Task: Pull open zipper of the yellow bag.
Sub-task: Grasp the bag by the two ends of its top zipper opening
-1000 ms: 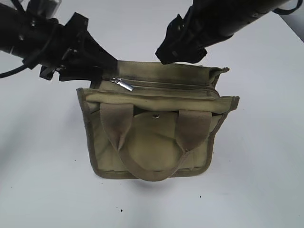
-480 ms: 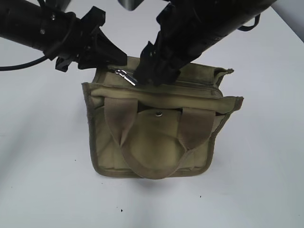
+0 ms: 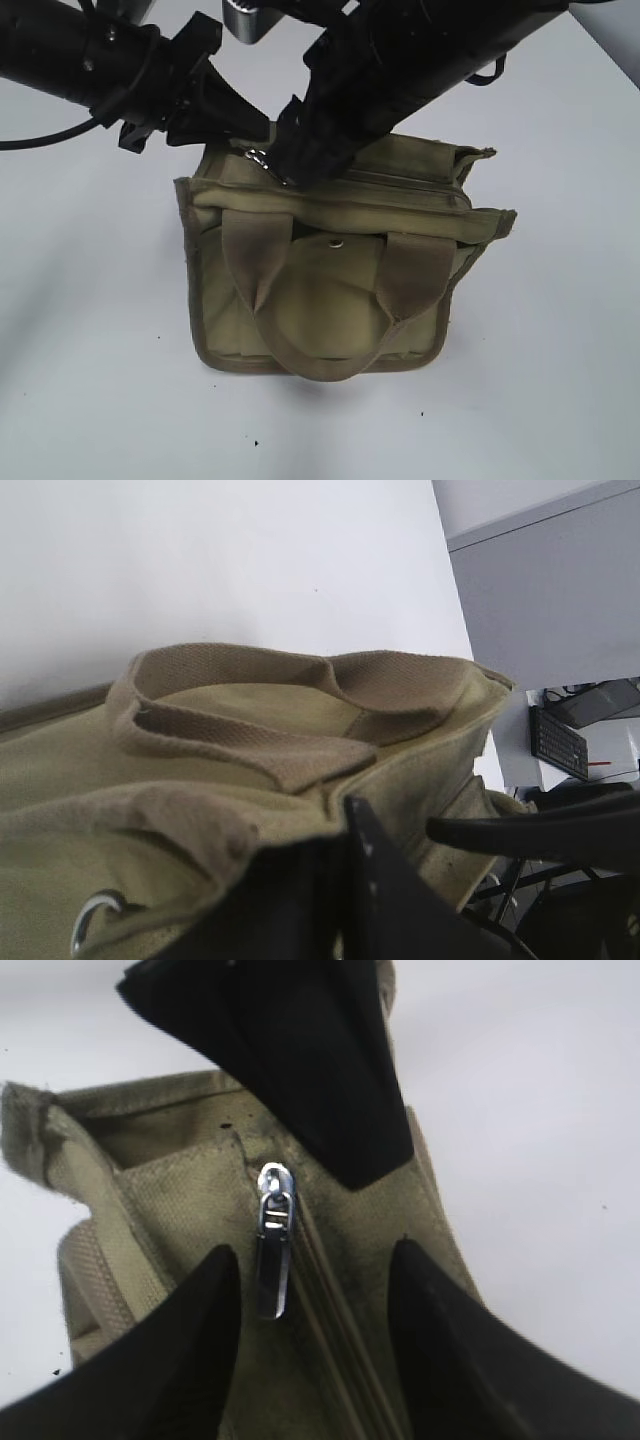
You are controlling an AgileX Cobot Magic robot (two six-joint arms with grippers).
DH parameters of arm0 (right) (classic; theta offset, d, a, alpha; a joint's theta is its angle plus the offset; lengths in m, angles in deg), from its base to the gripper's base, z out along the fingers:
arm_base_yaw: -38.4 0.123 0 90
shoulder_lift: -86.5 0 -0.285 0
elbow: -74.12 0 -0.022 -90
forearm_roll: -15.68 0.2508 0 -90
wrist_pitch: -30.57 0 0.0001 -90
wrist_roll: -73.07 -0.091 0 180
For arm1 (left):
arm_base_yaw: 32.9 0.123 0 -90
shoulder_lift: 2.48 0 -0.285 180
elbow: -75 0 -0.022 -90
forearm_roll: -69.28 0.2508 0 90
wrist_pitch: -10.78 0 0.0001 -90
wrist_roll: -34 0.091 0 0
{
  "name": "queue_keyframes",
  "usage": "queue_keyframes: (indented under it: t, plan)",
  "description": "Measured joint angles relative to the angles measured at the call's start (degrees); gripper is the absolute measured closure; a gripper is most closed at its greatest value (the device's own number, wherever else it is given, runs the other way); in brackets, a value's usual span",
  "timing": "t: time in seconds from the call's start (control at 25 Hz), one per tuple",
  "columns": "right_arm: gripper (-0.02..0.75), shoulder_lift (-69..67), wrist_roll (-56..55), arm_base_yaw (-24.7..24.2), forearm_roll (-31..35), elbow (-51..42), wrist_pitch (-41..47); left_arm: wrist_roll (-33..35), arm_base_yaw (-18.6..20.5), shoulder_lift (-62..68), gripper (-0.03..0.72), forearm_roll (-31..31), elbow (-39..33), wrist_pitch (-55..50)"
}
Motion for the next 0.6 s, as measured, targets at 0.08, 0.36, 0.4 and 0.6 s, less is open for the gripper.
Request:
queue_keyframes:
  t: [0.08,0.36,0.4,0.6]
  plan:
    - [0.356,0.0,0.0,0.0,1.5,0.0,-0.1,0.0,0.0,0.0,0.664,0.0,0.0,-0.1]
    - [0.356,-2.4,0.1,0.0,2.7,0.1,-1.0,0.0,0.0,0.0,0.665,-0.4,0.0,-0.2]
    - [0.356,-2.9,0.1,0.0,2.8,0.1,-1.4,0.0,0.0,0.0,0.665,-0.4,0.0,-0.2]
    - [0.44,-4.0,0.1,0.0,2.7,0.1,-2.2,0.0,0.0,0.0,0.665,-0.5,0.0,-0.4]
